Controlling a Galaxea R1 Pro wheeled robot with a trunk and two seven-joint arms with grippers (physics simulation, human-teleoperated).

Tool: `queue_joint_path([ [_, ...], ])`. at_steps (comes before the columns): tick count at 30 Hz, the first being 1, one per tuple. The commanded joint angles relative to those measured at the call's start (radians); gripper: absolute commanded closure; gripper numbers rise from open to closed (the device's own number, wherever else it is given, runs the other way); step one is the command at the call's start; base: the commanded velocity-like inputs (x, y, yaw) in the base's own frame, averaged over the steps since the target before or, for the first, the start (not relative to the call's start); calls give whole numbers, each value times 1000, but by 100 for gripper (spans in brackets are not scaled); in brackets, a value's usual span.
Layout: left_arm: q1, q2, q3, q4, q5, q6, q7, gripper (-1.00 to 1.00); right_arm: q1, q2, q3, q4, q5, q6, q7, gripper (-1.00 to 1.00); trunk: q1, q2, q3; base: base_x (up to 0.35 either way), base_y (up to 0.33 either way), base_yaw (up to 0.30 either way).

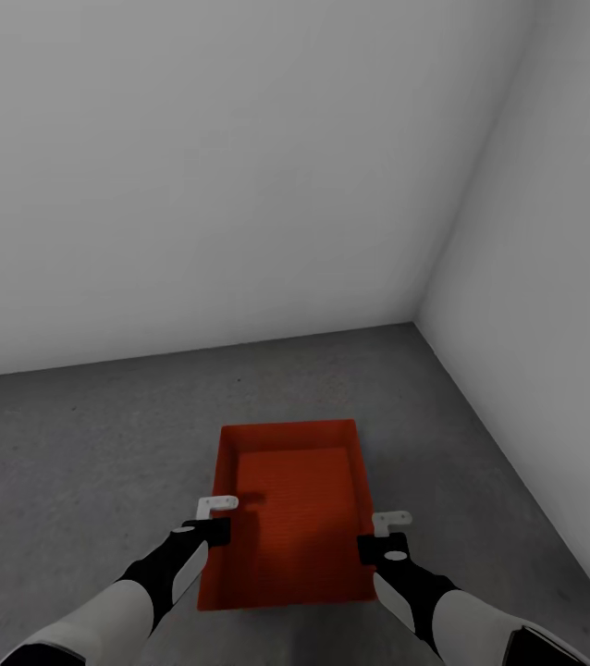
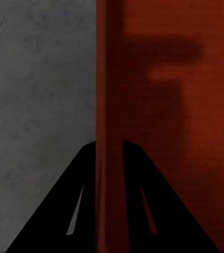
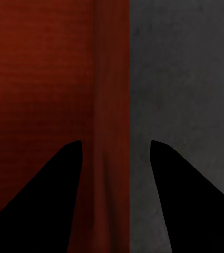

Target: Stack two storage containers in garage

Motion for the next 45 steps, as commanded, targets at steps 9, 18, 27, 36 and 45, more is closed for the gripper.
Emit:
queue_joint_path([
  [9, 0, 1, -27, -4, -21, -18, 16, 100, -1, -1, -3, 4, -35, -1, -6, 100, 0, 0, -1, 0, 0, 0],
  [18, 0, 3, -27, -4, -21, -18, 17, 100, -1, -3, -4, 4, -35, 0, -6, 100, 0, 0, -1, 0, 0, 0],
  [27, 0, 3, -27, -3, -21, -18, 16, 100, -1, -4, -4, 4, -34, 0, -6, 100, 0, 0, -1, 0, 0, 0],
  [36, 0, 3, -27, -3, -21, -18, 17, 100, -1, -4, -4, 4, -34, 0, -6, 100, 0, 0, -1, 0, 0, 0],
  [45, 0, 3, -27, -4, -21, -18, 17, 100, -1, -3, -3, 3, -33, 1, -5, 100, 0, 0, -1, 0, 0, 0],
])
